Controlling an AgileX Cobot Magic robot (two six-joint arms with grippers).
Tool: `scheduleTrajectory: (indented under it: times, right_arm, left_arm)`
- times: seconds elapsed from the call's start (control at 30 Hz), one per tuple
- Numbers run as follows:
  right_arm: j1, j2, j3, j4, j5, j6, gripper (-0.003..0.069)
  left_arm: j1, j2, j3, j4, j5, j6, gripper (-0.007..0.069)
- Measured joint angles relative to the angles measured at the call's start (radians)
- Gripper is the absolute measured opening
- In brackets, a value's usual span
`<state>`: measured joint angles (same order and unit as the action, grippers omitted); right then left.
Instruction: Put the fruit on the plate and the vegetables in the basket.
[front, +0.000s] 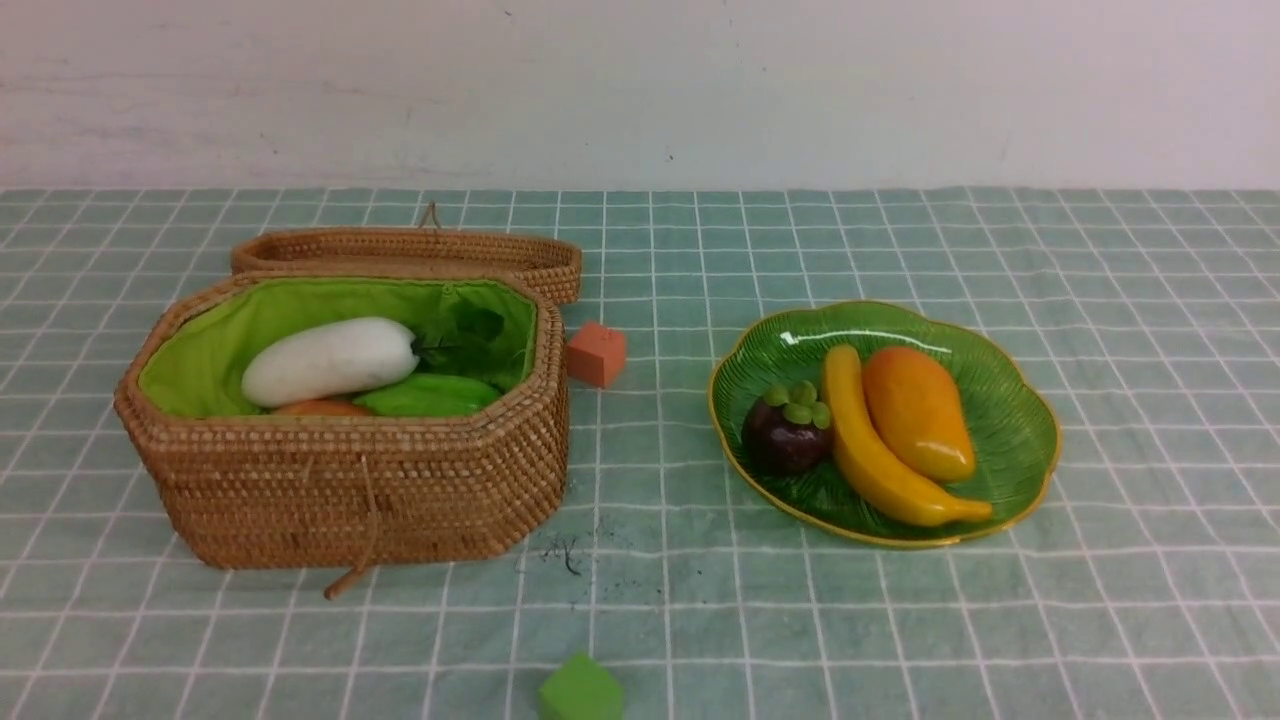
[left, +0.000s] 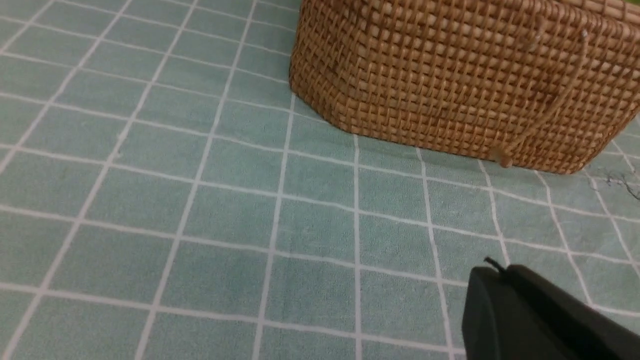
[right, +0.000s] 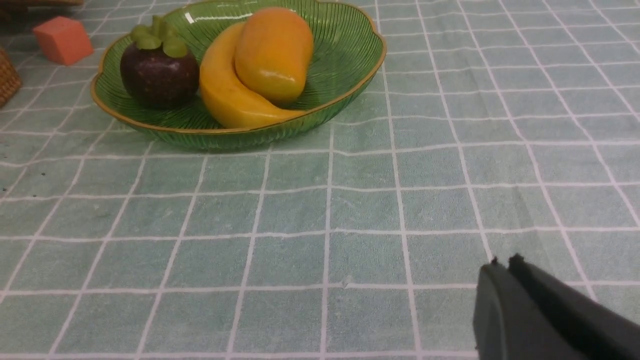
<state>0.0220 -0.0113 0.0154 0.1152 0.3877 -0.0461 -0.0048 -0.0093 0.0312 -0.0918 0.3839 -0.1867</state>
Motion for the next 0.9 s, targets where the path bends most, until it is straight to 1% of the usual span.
scheduleTrajectory:
  times: [0.9]
  right_arm:
    - [0.0,0.0,0.0,0.001,0.0,0.0,0.003]
  left_arm:
    - [0.0,0.0,0.0,-0.003,-0.001,0.001,-0.0011]
